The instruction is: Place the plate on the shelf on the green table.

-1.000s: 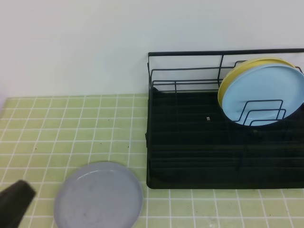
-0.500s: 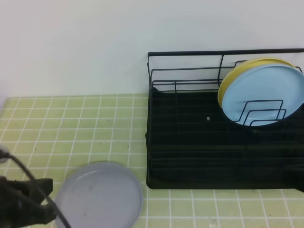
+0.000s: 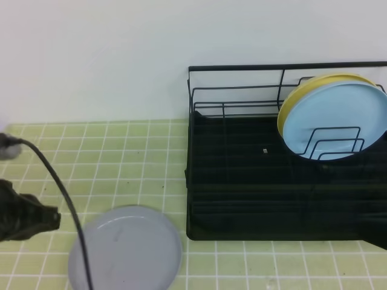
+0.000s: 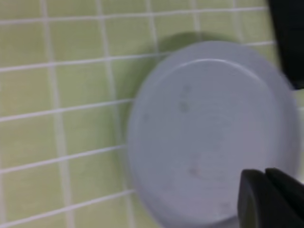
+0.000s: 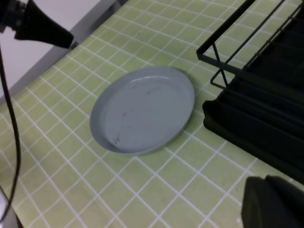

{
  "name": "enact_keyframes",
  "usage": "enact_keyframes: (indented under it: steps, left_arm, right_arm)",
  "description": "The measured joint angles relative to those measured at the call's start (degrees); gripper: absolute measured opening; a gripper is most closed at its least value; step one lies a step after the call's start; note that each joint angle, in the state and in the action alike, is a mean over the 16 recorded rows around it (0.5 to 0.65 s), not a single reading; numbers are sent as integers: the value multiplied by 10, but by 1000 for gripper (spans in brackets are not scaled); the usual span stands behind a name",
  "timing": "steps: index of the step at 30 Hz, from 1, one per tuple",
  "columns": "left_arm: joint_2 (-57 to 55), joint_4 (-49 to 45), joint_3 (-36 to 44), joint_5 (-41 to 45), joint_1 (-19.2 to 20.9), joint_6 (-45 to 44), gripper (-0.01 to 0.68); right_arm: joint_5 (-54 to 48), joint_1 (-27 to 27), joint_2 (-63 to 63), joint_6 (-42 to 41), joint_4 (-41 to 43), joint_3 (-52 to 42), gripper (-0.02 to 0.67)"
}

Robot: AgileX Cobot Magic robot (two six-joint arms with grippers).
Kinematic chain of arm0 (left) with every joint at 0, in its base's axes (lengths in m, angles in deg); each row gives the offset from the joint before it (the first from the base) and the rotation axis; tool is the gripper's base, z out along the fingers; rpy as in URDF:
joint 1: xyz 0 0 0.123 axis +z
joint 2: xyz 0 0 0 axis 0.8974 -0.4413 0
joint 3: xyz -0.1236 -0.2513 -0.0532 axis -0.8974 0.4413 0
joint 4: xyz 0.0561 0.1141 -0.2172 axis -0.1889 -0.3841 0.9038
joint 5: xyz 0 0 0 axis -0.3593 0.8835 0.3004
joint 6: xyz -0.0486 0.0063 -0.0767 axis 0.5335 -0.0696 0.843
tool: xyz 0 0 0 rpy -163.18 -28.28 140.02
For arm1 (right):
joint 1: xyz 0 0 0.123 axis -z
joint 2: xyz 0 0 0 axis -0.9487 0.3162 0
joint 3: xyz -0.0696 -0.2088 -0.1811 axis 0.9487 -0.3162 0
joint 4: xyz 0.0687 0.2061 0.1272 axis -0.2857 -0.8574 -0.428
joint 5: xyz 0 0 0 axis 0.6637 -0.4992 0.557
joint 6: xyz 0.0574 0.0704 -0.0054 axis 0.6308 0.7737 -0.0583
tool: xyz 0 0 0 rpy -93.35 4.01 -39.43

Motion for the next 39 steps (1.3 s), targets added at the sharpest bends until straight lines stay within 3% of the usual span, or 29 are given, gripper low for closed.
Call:
enact_keyframes:
  steps: [5, 10, 23, 29, 39]
  left_arm:
    - [-81, 43, -37, 59, 61, -54, 6]
    - [-153, 64, -54, 74, 91, -74, 66]
    - [-271, 62, -58, -6, 58, -63, 254]
    - [-294, 57, -59, -44, 26, -69, 223]
    - [-311, 38, -59, -70, 4, -71, 80]
  right_arm:
    - [-7, 0, 0, -3, -3, 0, -2]
    - [-17, -1, 1, -3, -8, 0, -2]
    - [-41, -2, 3, -2, -16, 0, -2]
    - [-50, -2, 3, -2, -16, 0, -2]
    - [-60, -2, 3, -1, -16, 0, -2]
